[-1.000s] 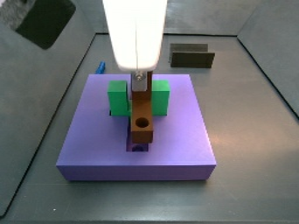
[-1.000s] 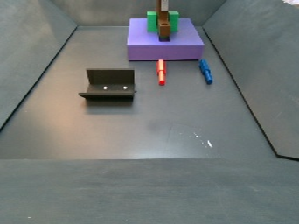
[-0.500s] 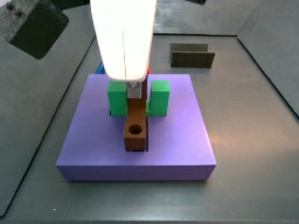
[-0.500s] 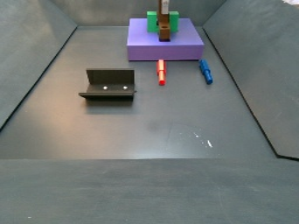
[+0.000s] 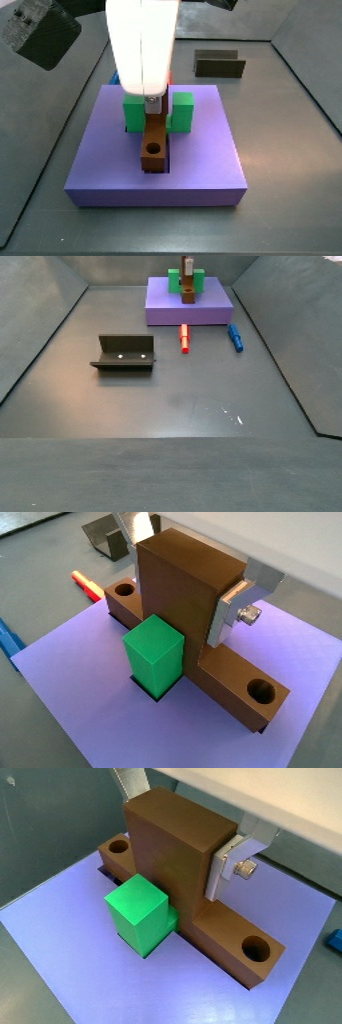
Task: Pick up the brown object. Move up. Move to above the board. Insert the brown object.
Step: Insert the brown object.
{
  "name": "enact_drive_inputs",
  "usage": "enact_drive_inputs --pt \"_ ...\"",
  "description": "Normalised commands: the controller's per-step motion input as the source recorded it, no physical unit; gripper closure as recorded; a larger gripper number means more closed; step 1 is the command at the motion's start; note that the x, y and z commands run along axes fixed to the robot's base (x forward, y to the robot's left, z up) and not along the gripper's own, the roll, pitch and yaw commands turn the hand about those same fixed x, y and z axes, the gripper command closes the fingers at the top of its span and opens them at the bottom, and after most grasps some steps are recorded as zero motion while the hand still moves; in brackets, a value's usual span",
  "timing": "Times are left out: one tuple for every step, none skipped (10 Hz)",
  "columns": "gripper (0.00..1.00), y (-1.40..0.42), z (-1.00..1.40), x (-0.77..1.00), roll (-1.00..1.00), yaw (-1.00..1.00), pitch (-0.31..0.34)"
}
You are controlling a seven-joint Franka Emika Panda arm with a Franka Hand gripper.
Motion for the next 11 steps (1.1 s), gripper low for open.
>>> enact_drive_inputs --pt "1.0 0.0 -0.26 0.12 0.0 0.0 0.0" --pt "1.0 0.0 -0.23 0.13 0.0 0.0 0.0" --pt "1.0 0.0 -0.22 0.16 0.0 0.0 0.0" --pt "1.0 0.0 -0.2 0.19 0.0 0.0 0.0" --pt "1.0 -0.01 -0.13 0.34 0.0 0.0 0.021" --pt "1.0 0.0 -0.15 0.25 0.0 0.0 0.01" --pt "1.0 0.0 -0.22 0.08 0.0 0.0 0.0" --pt "1.0 0.0 -0.34 0.0 0.0 0.0 -0.003" --pt "1.0 0.0 -0.54 0.0 0.0 0.0 -0.059" --pt "1.0 -0.07 -0.77 -0.13 0.02 0.0 -0.096" --pt "1.0 -0.06 -0.63 -0.1 0.04 0.0 -0.066"
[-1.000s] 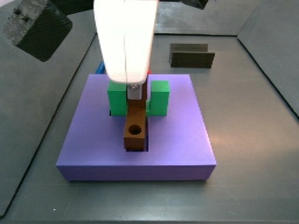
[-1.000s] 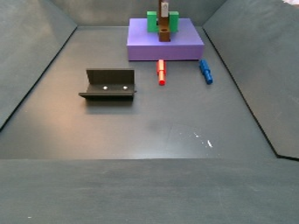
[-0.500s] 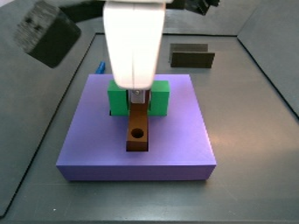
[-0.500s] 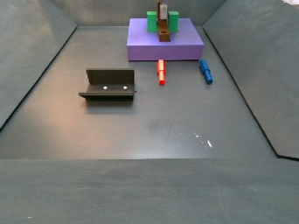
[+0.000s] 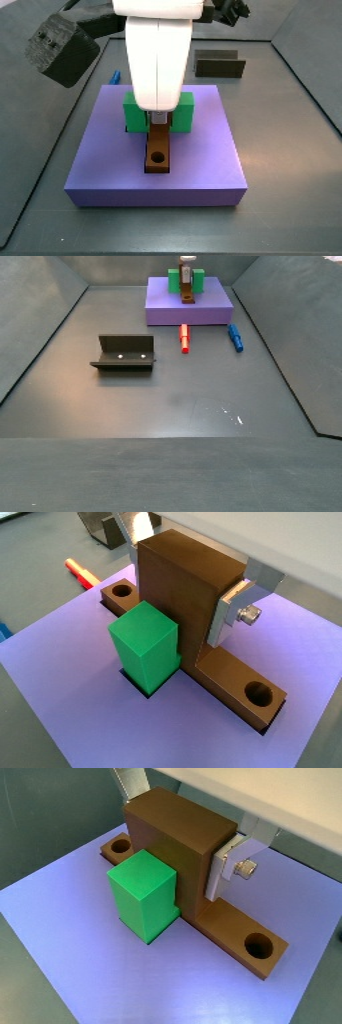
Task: Pick up the brown object. Move up. Move to above the board. Insert the brown object.
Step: Insert the brown object.
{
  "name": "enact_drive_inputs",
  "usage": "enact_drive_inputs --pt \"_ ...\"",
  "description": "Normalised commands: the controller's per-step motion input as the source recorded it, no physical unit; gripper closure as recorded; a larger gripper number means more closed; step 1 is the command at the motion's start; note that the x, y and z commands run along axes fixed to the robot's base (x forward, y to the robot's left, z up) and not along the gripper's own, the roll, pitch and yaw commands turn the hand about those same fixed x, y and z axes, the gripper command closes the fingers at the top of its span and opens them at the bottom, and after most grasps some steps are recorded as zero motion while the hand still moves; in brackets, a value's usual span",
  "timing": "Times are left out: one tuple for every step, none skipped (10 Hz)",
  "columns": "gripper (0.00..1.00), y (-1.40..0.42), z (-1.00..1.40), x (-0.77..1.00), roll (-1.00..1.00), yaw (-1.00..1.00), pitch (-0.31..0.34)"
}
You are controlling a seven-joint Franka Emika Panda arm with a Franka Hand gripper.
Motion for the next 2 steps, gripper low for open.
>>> enact_drive_inputs --pt "1.0 0.0 0.0 0.0 -0.01 0.0 0.0" --pt "1.0 0.0 0.0 0.0 0.0 0.0 0.0"
